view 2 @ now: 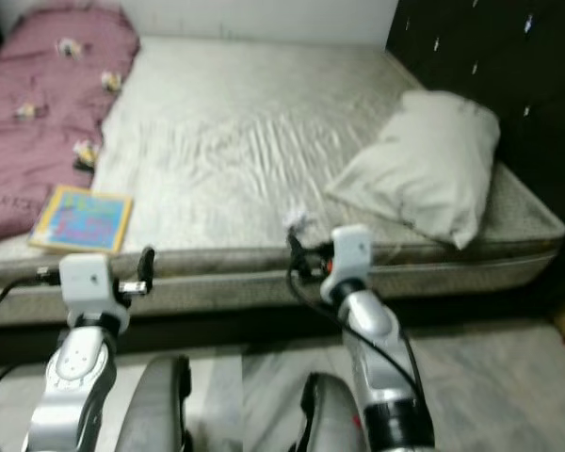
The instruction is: Clean up the room
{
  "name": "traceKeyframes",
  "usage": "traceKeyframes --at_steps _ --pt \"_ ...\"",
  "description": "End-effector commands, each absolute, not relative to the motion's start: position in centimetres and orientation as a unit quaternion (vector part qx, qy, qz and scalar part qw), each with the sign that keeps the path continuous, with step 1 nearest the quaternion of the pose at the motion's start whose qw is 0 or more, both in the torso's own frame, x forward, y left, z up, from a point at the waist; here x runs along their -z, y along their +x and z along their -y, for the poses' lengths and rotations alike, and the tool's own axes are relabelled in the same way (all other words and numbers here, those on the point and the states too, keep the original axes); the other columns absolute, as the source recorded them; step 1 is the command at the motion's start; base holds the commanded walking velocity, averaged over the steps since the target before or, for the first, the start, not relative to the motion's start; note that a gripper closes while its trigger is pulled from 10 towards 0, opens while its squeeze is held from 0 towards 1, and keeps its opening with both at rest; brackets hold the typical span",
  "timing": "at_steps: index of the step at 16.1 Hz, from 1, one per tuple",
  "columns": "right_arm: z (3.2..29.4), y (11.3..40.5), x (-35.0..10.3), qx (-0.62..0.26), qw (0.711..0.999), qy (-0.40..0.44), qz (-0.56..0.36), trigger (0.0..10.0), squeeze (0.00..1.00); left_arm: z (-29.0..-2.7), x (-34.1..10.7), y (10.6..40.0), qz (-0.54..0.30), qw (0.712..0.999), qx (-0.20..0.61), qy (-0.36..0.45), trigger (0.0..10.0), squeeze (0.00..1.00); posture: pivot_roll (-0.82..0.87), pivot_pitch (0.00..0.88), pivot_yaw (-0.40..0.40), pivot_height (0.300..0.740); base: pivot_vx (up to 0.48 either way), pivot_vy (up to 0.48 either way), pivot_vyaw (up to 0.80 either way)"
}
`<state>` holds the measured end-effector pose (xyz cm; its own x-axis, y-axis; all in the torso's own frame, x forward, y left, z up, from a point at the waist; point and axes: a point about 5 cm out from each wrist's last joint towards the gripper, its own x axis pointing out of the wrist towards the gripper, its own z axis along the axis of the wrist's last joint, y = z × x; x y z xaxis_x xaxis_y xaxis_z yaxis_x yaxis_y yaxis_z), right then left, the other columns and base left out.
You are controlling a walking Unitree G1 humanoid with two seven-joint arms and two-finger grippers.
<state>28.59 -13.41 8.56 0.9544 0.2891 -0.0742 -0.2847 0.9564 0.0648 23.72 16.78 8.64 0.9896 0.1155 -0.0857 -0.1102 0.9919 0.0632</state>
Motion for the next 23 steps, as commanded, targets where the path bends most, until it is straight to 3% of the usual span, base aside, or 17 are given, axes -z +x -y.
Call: traceKeyframes --at_steps 1,12,23 --pt "13.66 28.85 -9.05 -0.144 0.989 0.019 -0.031 10.0 0.0 -16.65 -9.06 23.89 -0.036 0.998 -0.054 0.029 10.0 0.0 0.0 0.004 -0.08 0.623 0.0 0.0 0.7" --pt "14.0 28.86 -8.77 -0.128 0.991 0.012 -0.039 10.0 0.0 -16.43 -9.01 23.9 -0.038 0.998 -0.05 0.02 10.0 0.0 -0.01 0.018 -0.083 0.623 0.179 0.0 0.11" --pt "14.22 29.06 -8.74 -0.118 0.992 0.006 -0.041 10.0 0.0 -16.28 -9.14 24.05 -0.035 0.998 -0.042 0.019 10.0 0.0 -0.01 0.023 -0.08 0.623 0.377 0.0 0.0"
